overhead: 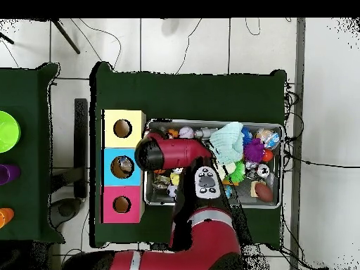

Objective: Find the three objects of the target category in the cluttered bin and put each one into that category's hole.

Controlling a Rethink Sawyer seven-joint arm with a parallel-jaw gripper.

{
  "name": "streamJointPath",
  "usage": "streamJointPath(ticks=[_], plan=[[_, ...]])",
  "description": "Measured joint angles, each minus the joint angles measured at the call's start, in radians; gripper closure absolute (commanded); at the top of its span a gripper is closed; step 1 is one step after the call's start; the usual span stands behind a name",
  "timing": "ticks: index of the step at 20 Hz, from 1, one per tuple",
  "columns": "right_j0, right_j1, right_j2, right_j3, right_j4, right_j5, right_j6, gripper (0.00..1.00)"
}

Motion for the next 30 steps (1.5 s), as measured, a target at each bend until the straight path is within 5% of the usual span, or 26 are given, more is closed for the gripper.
streamJointPath(ticks=[18,30], plan=[[0.139,0.053,-0.153,-0.048,0.000,-0.027,0.000,0.00],[0.154,0.103,-0.175,-0.089,0.000,-0.033,0.000,0.00]])
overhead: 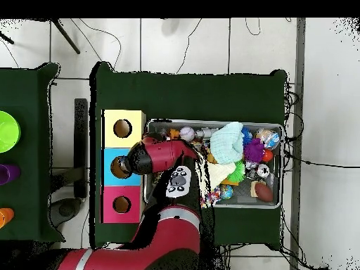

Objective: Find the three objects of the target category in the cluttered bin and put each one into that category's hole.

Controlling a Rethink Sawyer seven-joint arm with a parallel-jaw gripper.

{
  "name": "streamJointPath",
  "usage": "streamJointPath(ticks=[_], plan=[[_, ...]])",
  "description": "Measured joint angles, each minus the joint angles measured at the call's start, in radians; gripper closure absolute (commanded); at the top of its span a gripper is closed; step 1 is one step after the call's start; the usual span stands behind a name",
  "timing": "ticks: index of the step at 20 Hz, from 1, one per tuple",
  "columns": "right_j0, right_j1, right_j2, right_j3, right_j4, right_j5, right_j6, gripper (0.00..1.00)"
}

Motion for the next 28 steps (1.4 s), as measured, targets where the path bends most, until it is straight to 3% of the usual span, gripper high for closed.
streamJointPath(ticks=[11,12,28], plan=[[0.000,0.024,-0.007,-0.044,0.000,-0.026,0.000,0.00],[0.000,0.026,-0.008,-0.044,0.000,-0.032,0.000,1.00],[0.000,0.031,-0.012,-0.044,0.000,-0.038,0.000,1.00]])
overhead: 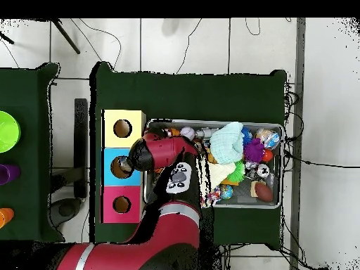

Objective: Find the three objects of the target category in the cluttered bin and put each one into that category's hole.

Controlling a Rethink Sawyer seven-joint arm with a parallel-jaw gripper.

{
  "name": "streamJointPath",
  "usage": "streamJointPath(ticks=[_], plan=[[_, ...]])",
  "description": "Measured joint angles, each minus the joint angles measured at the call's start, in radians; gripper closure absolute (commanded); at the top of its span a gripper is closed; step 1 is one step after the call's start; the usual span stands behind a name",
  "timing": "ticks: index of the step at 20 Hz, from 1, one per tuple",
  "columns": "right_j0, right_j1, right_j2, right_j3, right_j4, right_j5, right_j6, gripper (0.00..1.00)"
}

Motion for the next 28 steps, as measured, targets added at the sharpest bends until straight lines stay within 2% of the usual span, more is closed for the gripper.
streamJointPath(ticks=[12,13,28], plan=[[0.000,0.000,0.000,0.000,0.000,0.000,0.000,1.00],[-0.001,0.000,0.000,0.000,0.000,0.001,0.000,0.00],[-0.001,0.001,0.000,0.000,0.000,0.046,0.000,0.00]])
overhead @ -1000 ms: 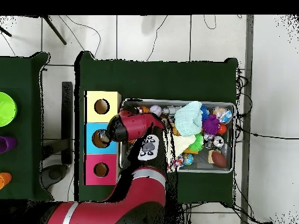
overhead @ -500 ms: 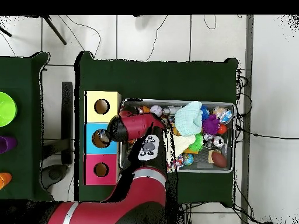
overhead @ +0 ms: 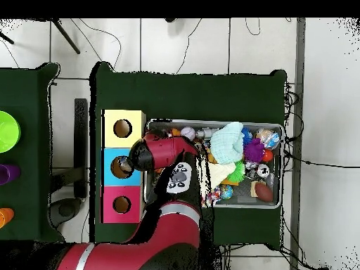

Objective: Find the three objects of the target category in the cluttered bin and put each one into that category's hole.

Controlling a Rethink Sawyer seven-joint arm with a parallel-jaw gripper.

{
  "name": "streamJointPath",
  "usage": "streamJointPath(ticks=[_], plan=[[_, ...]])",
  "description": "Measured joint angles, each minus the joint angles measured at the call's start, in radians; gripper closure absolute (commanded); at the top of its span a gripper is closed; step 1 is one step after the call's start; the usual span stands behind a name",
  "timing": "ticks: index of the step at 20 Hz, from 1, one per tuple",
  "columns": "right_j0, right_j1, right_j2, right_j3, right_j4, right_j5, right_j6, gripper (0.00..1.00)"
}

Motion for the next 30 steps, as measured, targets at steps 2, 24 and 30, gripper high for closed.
streamJointPath(ticks=[2,24,30], plan=[[0.000,0.000,0.000,0.000,0.000,0.006,0.000,0.00],[-0.154,-0.010,0.168,0.002,0.026,0.148,0.000,0.00],[-0.175,-0.012,0.192,0.002,0.026,0.158,0.000,0.00]])
